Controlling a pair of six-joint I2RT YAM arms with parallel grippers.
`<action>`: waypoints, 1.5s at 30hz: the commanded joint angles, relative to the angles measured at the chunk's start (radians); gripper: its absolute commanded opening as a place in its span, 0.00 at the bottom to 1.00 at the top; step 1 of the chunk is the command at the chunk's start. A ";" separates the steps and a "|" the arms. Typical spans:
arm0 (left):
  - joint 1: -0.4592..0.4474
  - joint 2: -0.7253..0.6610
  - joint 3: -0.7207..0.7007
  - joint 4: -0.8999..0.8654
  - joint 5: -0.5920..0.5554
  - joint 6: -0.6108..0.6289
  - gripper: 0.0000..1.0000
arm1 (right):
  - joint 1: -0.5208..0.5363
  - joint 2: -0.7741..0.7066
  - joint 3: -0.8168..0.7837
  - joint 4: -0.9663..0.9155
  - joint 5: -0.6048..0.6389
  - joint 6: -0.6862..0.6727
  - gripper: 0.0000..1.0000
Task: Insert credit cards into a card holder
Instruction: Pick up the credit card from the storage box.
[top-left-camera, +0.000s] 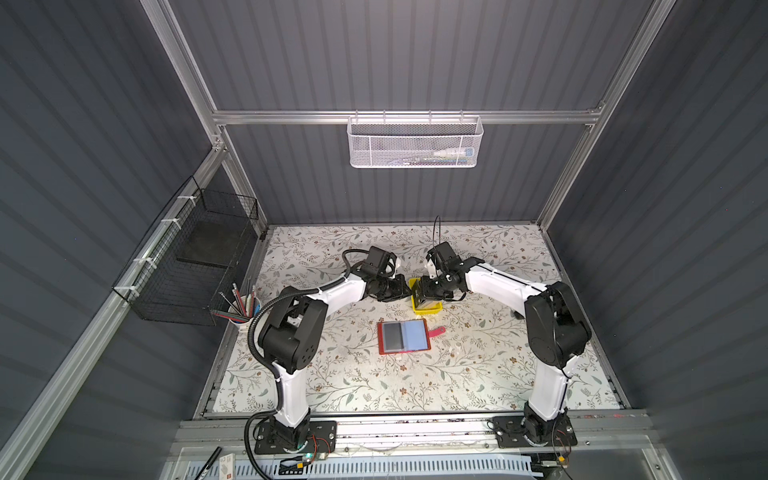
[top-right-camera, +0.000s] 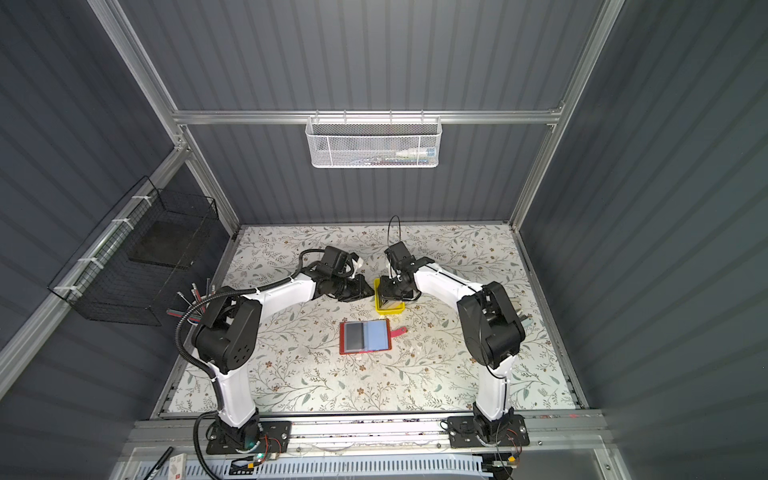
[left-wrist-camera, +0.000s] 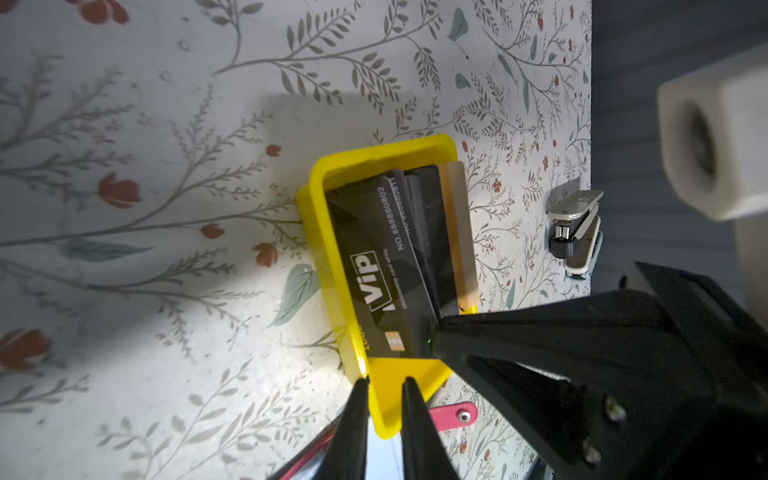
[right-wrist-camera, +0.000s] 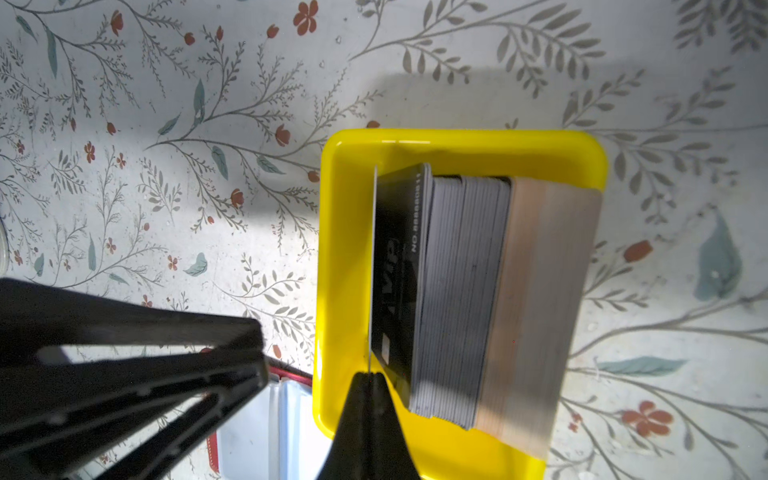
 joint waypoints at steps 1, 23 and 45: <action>0.012 -0.056 -0.036 -0.014 -0.011 -0.008 0.18 | 0.008 0.028 0.033 -0.020 0.009 -0.010 0.07; 0.019 -0.177 -0.192 0.073 -0.001 -0.024 0.17 | 0.014 0.077 0.061 -0.009 0.054 0.021 0.10; 0.031 -0.485 -0.522 0.342 0.200 -0.115 0.32 | 0.031 -0.423 -0.376 0.214 -0.038 0.116 0.04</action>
